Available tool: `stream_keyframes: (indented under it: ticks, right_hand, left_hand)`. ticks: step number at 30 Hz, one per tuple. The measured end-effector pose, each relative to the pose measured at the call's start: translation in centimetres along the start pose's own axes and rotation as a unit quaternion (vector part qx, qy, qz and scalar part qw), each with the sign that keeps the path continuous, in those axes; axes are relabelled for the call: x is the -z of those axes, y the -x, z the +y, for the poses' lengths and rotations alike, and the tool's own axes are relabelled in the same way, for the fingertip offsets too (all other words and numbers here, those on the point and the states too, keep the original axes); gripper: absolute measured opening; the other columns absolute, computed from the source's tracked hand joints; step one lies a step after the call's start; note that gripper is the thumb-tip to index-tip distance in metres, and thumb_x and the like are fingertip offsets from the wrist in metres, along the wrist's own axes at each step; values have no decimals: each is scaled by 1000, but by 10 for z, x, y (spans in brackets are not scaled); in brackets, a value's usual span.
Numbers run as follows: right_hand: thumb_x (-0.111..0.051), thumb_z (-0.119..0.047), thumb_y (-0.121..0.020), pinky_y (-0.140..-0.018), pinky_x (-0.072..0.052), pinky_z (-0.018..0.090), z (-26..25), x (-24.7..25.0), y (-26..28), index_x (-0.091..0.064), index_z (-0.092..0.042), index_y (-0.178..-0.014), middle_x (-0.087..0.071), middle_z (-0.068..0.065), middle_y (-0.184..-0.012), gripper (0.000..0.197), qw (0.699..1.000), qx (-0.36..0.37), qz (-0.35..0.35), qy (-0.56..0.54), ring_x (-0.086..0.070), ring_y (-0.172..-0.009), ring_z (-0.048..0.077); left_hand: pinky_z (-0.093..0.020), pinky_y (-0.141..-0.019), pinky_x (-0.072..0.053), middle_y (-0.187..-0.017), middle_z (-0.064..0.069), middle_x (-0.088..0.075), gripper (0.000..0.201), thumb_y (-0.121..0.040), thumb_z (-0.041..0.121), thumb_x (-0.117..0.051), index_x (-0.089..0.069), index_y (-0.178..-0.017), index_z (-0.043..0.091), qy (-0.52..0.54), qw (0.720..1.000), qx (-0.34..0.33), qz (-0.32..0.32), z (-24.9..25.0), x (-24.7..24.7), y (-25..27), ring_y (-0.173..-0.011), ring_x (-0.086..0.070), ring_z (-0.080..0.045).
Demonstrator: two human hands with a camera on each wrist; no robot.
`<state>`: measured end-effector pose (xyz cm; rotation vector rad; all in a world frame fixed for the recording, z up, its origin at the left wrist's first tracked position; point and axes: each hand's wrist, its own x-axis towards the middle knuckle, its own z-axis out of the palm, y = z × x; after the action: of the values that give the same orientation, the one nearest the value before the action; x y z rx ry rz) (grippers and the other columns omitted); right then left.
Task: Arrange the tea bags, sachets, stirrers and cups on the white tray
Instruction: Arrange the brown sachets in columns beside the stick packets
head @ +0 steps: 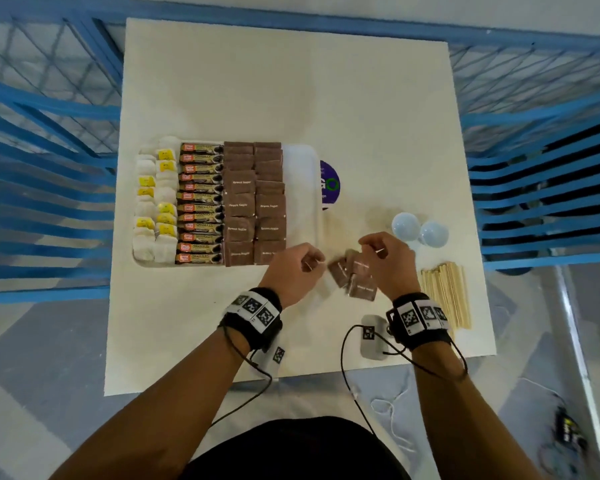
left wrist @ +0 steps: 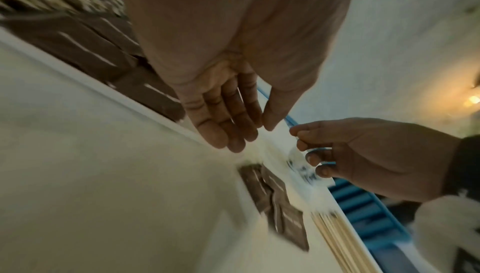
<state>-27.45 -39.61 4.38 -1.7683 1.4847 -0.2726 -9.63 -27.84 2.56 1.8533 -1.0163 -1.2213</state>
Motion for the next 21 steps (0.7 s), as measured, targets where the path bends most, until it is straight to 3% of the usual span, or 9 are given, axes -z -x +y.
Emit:
stream_keyframes:
  ticks: [4,7,9,12,14,17,21]
  right_hand:
    - [-66,-13,-91,-65,-42,2,35,16,20,-72,-19,-94,-71,-6,-87,9,999,-7,18,38,-61,-73,-2]
    - [-71,-11,-86,-72,-51,14,55,13,28,-68,-26,-97,-66,-7,-92,19,996,-9,7,88,-60,-72,3]
    - [-73,-8,-84,-81,-55,30,61,7,31,-67,-23,-114,-62,-3,-101,34,995,4,-7,96,-60,-77,12]
    - [-67,-5,-86,-90,-50,30,63,-2,32,-50,-21,-143,-54,5,-118,62,988,39,-61,137,-56,-91,19]
    - [-66,-5,-87,-92,-51,34,63,-6,30,-40,-22,-151,-50,9,-122,71,979,61,-84,178,-57,-98,25]
    - [-66,-4,-86,-95,-54,42,64,-9,25,-45,-22,-145,-48,10,-120,66,972,72,-102,199,-58,-103,31]
    - [-73,-4,-81,-100,-52,43,67,-5,19,-55,-17,-127,-42,6,-125,51,981,56,-96,162,-55,-109,30]
  left_hand:
    - [-27,-88,-53,-114,3,-61,25,-89,16,-73,-67,-113,18,-110,992,-57,-27,7,-35,-6,-93,-63,-12]
    - [-35,-98,-52,-133,0,-51,48,-88,19,-74,-58,-133,18,-197,977,-70,-42,8,-55,-10,-112,-58,-19]
    - [-40,-102,-50,-138,-3,-49,58,-87,21,-74,-52,-141,18,-257,963,-71,-43,9,-65,-12,-121,-52,-24]
    - [-44,-100,-48,-134,-8,-50,63,-84,16,-75,-50,-141,16,-311,947,-72,-31,9,-75,-14,-120,-48,-30]
    - [-43,-100,-46,-130,-9,-53,60,-84,10,-74,-51,-140,15,-324,943,-70,-12,6,-80,-16,-118,-48,-31]
    - [-40,-101,-43,-128,-11,-55,53,-87,11,-73,-54,-137,12,-334,941,-58,1,4,-84,-18,-118,-48,-32]
    - [-38,-99,-44,-124,-11,-56,43,-88,19,-73,-59,-128,12,-350,936,-39,21,6,-87,-17,-115,-49,-30]
